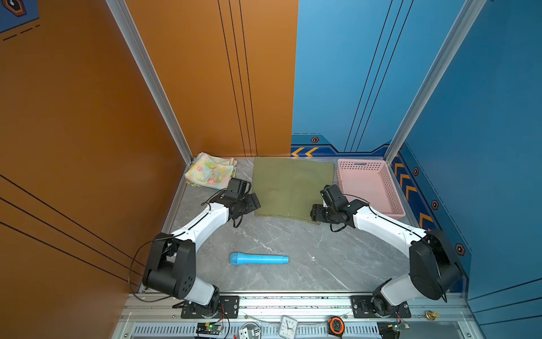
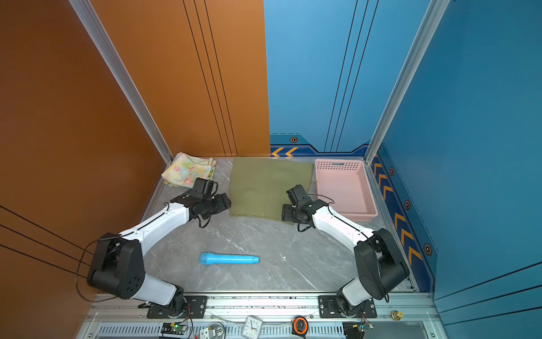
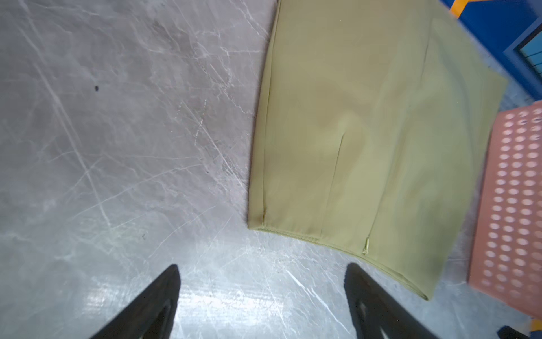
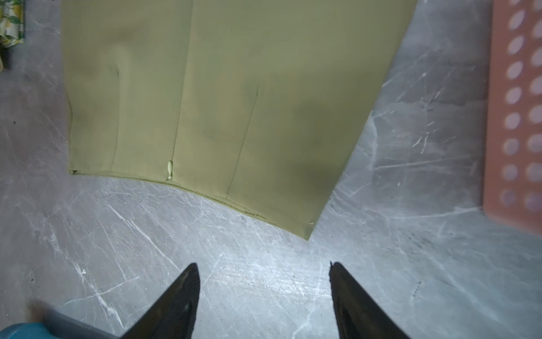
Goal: Fold and stack the skirts
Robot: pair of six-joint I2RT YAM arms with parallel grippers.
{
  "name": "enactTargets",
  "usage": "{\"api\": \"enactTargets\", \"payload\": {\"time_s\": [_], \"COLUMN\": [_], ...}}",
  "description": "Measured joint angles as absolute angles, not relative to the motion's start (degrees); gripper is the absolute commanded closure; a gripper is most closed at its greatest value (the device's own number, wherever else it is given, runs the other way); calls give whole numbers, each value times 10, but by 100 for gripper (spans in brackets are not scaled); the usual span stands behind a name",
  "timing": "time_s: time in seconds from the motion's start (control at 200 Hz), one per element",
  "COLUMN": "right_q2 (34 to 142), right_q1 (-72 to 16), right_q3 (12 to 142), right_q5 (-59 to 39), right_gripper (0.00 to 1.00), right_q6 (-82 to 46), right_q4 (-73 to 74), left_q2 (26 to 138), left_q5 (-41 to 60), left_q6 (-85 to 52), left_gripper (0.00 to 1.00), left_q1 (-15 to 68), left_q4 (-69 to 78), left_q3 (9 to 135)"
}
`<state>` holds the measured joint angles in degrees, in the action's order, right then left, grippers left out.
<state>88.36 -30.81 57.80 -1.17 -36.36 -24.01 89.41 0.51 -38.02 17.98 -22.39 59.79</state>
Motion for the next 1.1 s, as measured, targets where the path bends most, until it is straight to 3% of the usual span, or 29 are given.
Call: {"api": "enactTargets", "payload": {"time_s": [0.3, 0.651, 0.731, 0.841, 0.876, 1.101], "right_q2": [951, 1021, 1032, 1043, 1045, 1046], "right_q1": [-273, -246, -244, -243, -242, -231], "right_q3": [596, 617, 619, 625, 625, 625], "right_q5": [-2, -18, -22, -30, -30, -32], "right_gripper": [44, 57, 67, 90, 100, 100], "right_q6": [-425, -438, -438, -443, -443, -437], "right_q4": [-244, -234, -226, -210, -206, -198], "left_q2": [1003, 1068, 1079, 1089, 1093, 1111], "left_q5": [-30, -39, -41, -41, -40, -38], "left_q6": [-327, -291, -286, -282, -282, -283], "left_gripper": [32, 43, 45, 50, 55, 100], "left_q1": [199, 199, 199, 196, 194, 187], "left_q4": [-256, -267, -267, -267, -268, -273], "left_q3": [670, 716, 725, 730, 731, 736]}}
